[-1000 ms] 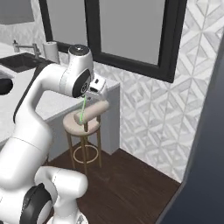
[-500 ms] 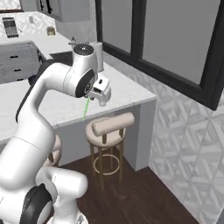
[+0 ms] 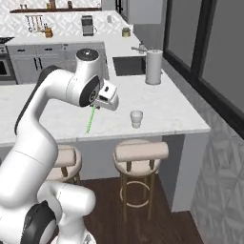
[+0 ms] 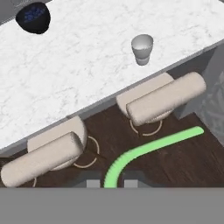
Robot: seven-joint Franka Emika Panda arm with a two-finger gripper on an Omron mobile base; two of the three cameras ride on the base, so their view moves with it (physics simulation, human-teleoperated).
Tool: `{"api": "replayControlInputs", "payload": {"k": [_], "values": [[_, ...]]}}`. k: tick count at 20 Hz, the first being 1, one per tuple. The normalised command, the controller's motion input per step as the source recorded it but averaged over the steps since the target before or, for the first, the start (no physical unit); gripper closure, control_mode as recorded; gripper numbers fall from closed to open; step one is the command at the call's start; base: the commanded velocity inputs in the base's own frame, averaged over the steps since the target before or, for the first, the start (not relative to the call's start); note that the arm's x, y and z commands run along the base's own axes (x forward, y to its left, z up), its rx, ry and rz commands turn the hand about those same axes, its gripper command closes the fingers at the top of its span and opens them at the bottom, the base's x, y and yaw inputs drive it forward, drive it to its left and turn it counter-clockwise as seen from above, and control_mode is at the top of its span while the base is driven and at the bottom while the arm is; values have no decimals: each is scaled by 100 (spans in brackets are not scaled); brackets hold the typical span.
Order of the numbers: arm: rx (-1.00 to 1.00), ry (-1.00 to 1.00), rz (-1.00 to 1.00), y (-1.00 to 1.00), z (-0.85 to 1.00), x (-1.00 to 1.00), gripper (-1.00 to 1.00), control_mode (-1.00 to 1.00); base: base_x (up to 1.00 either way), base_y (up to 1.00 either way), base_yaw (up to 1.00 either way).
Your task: Take a straw from the drawer in front and place it inside the glass cup on the dining counter.
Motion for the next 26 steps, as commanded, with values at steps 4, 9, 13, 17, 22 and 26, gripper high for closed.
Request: {"api": "replayControlInputs", "payload": {"k": [4,9,13,17,22,26], "values": [[0,0,0,0,0,0,100,100,3,-92,54],[0,0,0,0,0,0,100,100,0,-99,51],[0,0,0,0,0,0,100,100,5,-96,51],[0,0,0,0,0,0,100,100,47,-76,41],[0,0,0,0,0,0,100,100,98,-32,8],[0,0,0,0,0,0,100,100,100,-1,0]]}}
